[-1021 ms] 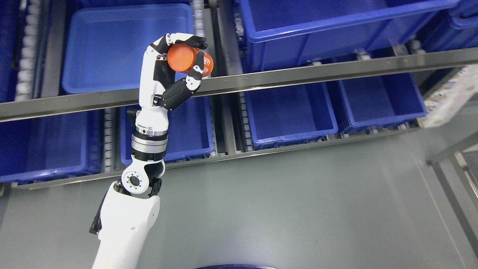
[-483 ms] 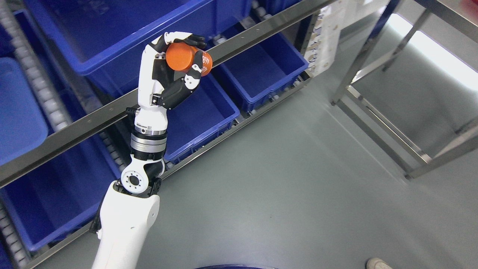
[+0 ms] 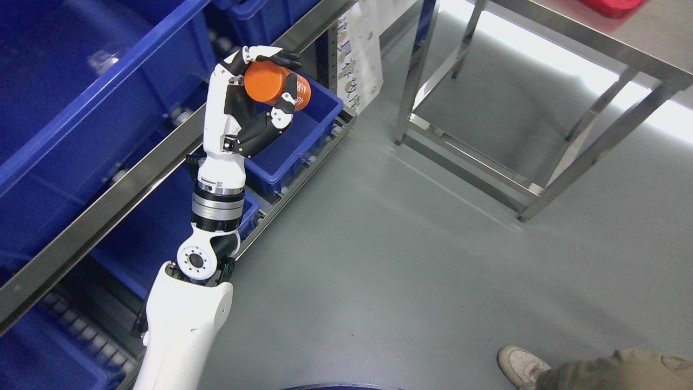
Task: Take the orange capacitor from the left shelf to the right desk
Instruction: 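Hold the capacitor in the left hand while turning toward the steel table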
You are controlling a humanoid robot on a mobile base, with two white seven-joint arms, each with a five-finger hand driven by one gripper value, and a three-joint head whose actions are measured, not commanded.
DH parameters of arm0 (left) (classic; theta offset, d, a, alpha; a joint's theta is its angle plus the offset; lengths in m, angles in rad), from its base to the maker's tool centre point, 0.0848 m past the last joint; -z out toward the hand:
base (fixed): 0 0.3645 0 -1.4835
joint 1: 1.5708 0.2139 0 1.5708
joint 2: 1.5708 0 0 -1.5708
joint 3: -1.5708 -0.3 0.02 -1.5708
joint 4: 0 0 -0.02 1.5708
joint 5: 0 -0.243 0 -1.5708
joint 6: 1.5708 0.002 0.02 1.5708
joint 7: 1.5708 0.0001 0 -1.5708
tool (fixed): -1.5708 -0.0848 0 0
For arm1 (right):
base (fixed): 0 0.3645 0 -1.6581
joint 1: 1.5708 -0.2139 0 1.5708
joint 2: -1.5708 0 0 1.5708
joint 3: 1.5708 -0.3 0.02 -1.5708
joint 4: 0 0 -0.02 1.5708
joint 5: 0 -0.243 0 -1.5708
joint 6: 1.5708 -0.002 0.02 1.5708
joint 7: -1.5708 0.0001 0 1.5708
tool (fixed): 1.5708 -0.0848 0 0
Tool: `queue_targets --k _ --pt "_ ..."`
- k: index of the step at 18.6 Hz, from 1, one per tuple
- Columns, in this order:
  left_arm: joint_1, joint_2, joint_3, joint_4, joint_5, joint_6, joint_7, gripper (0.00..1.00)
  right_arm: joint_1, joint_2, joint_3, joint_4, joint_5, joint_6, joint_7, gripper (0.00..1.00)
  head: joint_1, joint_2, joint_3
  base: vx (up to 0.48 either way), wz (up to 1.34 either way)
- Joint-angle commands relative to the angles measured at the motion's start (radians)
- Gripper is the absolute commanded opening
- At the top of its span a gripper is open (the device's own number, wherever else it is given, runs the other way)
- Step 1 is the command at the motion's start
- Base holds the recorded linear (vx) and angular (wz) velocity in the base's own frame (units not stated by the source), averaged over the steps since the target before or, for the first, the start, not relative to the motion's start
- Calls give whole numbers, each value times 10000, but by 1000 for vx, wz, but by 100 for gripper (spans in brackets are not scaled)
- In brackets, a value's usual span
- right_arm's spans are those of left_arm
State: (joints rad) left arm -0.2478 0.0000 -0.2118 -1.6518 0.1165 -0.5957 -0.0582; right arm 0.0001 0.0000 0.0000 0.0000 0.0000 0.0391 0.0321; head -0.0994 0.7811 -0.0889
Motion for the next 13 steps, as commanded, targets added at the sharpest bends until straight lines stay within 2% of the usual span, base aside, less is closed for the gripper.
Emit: queue_targets --k 1,4,13 --pt "-267 175 -474 -3 1 6 -1 2 -16 -175 -108 -338 46 8 1 100 0 0 0 253 -532" --pt "-405 175 -1071 -3 1 6 -1 2 -16 -175 -108 -338 46 8 1 100 0 0 0 298 -563" --pt "-559 175 -1625 12 -14 52 15 2 -16 -175 -108 -338 46 8 1 100 0 0 0 340 -473"
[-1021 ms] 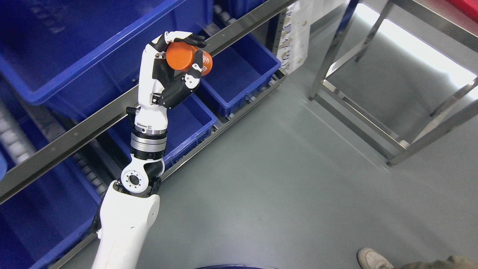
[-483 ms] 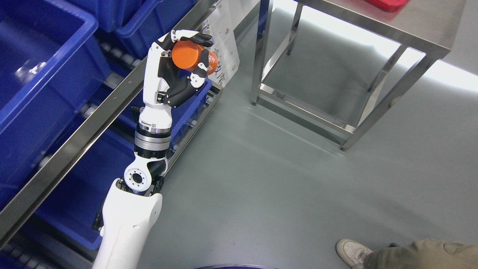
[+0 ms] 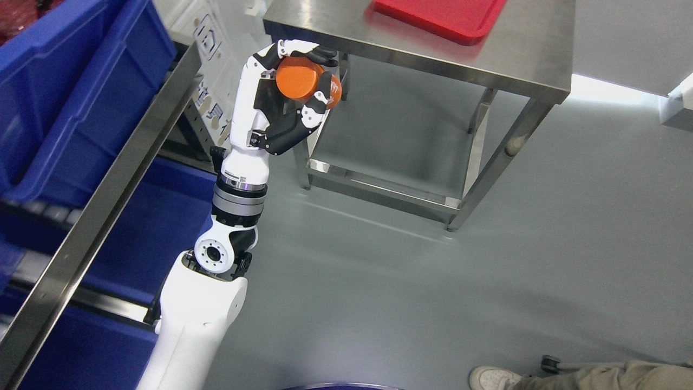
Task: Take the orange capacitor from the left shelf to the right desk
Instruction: 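Hold the capacitor in the left hand while turning toward the steel table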
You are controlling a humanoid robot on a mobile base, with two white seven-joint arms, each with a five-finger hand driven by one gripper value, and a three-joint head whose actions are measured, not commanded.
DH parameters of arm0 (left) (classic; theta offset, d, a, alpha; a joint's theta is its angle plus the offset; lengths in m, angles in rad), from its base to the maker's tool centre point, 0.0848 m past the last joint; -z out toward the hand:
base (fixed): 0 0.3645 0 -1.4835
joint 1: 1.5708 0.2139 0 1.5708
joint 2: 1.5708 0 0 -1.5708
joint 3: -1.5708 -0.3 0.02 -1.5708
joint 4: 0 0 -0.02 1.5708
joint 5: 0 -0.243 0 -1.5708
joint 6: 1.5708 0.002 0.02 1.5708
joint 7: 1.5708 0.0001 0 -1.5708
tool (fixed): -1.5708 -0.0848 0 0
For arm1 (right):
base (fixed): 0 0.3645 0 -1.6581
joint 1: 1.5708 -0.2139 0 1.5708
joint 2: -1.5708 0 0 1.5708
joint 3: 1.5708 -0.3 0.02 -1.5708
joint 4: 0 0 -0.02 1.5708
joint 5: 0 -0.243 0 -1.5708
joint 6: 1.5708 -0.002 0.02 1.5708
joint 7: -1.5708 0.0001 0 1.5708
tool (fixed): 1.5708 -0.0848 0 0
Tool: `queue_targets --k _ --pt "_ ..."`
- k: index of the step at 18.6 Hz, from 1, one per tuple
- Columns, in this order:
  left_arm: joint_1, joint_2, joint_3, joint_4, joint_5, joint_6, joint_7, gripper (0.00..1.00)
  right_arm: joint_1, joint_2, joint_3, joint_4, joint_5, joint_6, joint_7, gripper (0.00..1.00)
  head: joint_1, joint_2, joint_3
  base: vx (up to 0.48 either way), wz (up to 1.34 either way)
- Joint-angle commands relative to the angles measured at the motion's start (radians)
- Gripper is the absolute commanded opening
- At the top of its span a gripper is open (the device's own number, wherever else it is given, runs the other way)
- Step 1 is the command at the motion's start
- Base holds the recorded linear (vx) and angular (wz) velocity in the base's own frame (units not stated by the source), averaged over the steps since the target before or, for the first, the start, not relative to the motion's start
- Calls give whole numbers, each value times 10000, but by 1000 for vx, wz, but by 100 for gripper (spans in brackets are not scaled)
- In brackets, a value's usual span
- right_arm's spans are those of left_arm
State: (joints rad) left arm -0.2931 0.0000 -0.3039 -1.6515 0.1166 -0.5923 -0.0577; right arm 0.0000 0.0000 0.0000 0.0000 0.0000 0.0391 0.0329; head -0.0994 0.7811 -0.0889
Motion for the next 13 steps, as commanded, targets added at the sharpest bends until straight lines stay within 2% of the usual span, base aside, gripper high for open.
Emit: queue_targets --k 1,7,10,13 --pt "-107 174 -703 10 -15 48 -6 2 -15 -174 -107 -337 46 8 -7 100 0 0 0 367 -428" --pt "-764 174 -703 147 15 768 55 3 -15 -174 -107 -337 46 8 -7 100 0 0 0 354 -358" --pt "-1667 174 -643 560 15 2190 70 3 -15 -174 -107 -337 46 8 -7 100 0 0 0 366 -241" --pt "-2375 174 -688 1403 15 2946 71 3 -15 -174 -107 -337 46 8 -7 100 0 0 0 309 -153"
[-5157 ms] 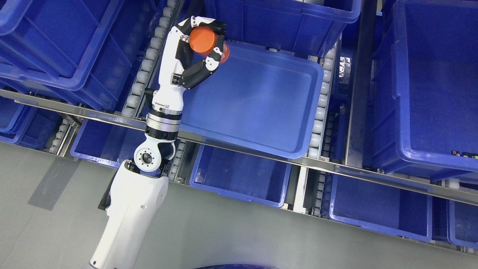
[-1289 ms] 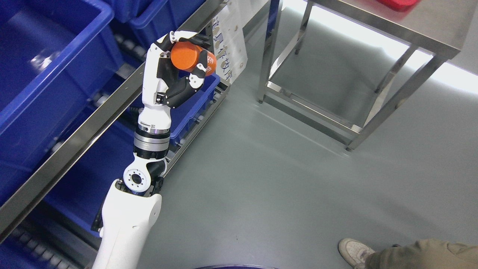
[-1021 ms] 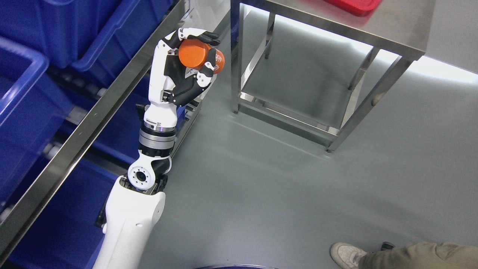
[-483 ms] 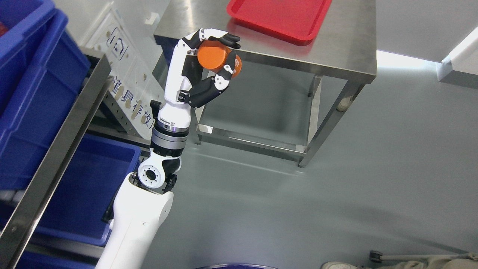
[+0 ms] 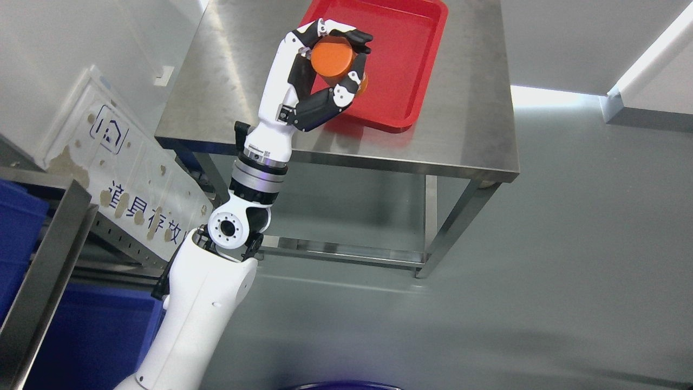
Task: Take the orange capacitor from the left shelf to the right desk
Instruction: 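Lower the capacitor onto the red tray and open the left hand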
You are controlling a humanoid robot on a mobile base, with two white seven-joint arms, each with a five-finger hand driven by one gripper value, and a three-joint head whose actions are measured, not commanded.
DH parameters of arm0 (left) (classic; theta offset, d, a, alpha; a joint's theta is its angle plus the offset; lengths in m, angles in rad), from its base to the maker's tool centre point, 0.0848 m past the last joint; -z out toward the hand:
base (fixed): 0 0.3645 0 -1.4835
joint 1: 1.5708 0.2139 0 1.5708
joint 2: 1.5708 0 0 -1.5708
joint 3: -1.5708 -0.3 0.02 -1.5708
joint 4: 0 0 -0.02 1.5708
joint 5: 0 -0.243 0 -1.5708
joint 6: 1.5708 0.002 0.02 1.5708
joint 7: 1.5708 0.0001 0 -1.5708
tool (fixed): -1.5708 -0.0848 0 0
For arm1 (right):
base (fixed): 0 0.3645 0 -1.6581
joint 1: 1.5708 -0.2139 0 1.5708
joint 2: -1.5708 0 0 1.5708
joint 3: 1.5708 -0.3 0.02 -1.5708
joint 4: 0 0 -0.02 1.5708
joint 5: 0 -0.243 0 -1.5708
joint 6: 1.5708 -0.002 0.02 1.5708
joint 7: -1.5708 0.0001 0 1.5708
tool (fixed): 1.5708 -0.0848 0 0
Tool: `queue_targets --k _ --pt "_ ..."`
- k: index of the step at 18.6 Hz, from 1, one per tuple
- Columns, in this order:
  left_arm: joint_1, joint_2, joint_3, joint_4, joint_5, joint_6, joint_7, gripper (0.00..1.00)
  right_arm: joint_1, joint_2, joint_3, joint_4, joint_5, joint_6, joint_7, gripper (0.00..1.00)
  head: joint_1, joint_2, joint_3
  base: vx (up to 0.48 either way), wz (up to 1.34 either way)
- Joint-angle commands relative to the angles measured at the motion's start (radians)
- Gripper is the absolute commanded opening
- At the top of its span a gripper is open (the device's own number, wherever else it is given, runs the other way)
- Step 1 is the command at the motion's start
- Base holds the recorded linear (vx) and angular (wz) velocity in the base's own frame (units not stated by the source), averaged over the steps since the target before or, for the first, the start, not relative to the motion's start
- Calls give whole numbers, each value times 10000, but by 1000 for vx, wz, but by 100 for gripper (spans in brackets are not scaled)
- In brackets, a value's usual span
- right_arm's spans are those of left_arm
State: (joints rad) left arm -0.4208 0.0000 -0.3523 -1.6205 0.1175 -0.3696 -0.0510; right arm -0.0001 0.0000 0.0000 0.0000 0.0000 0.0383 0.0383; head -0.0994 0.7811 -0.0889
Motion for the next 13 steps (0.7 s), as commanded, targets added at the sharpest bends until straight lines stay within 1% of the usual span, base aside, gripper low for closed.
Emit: queue_targets --k 1,2,4,6,8,9,11,13 --pt "-1251 174 -250 1277 6 1054 4 3 -15 -175 -107 -337 46 16 -61 100 0 0 0 308 -118" --pt "-1435 174 -341 1461 6 1604 19 3 -15 -175 -107 -337 46 16 -61 100 0 0 0 239 -83" --pt "-1833 174 -419 1982 6 2221 126 4 -15 -175 -107 -337 46 16 -61 100 0 0 0 241 -69" --pt "-2294 174 -571 2732 6 2391 234 4 -15 -175 -107 -337 46 16 -61 100 0 0 0 211 -38" --pt "-2693 174 -923 3958 6 2423 311 4 -15 -175 -107 -337 46 16 -61 100 0 1 0 150 -2" --pt "-2862 174 -1016 4313 6 2407 387 4 -15 -175 -107 -337 46 16 -61 100 0 1 0 122 16" --pt "-3551 174 -1201 5462 22 2331 754 4 -15 -175 -107 -337 46 16 -61 100 0 1 0 78 42" --pt "-3768 174 -1506 6291 22 2331 786 4 -15 -175 -107 -337 46 16 -61 100 0 1 0 31 48"
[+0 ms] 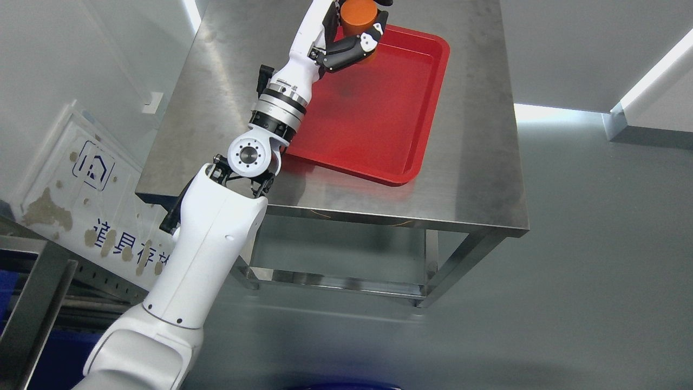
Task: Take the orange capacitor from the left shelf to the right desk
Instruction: 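Lower the capacitor onto the red tray and open the left hand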
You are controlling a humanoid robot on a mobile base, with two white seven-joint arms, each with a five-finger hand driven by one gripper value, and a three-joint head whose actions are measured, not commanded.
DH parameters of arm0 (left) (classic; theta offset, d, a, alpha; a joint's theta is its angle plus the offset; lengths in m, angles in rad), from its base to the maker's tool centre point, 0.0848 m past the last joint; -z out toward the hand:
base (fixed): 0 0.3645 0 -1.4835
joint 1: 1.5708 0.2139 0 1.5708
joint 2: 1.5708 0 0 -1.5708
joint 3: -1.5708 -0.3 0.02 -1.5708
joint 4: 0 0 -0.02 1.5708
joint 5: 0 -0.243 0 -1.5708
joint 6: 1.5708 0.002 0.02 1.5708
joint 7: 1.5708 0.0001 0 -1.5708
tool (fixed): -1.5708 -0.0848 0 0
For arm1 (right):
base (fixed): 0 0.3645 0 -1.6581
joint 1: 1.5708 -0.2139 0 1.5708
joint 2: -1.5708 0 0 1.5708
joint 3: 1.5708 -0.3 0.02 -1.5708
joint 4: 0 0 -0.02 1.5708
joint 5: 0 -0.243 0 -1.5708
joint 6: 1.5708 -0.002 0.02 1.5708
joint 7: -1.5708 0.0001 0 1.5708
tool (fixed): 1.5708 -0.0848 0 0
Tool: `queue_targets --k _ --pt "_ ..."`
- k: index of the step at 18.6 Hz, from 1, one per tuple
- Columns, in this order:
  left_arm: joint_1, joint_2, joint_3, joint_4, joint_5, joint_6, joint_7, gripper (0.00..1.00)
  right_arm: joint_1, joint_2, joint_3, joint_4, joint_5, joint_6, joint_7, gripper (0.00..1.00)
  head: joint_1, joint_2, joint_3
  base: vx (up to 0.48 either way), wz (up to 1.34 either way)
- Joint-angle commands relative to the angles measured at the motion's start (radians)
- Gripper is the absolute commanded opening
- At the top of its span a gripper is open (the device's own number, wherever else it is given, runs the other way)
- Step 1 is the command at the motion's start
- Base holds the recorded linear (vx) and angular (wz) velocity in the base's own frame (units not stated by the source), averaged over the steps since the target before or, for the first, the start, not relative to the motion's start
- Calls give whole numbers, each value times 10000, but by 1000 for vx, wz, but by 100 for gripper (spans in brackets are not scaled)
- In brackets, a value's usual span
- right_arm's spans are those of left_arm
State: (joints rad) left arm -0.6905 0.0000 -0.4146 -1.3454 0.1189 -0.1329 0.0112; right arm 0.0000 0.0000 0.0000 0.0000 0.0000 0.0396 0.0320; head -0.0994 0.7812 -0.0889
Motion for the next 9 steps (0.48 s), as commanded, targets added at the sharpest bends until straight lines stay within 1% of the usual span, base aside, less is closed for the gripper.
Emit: queue_targets --k 1,4,9 --pt "-1087 174 -962 3787 8 -21 164 4 -15 -175 -107 -338 46 3 2 100 0 0 0 5 -15" --pt "-1087 174 -978 4142 8 -21 179 6 -15 -175 -107 -338 46 3 2 100 0 0 0 0 -29" --pt "-1103 174 -1100 4188 -99 10 164 19 -15 -175 -107 -338 46 3 2 100 0 1 0 0 0"
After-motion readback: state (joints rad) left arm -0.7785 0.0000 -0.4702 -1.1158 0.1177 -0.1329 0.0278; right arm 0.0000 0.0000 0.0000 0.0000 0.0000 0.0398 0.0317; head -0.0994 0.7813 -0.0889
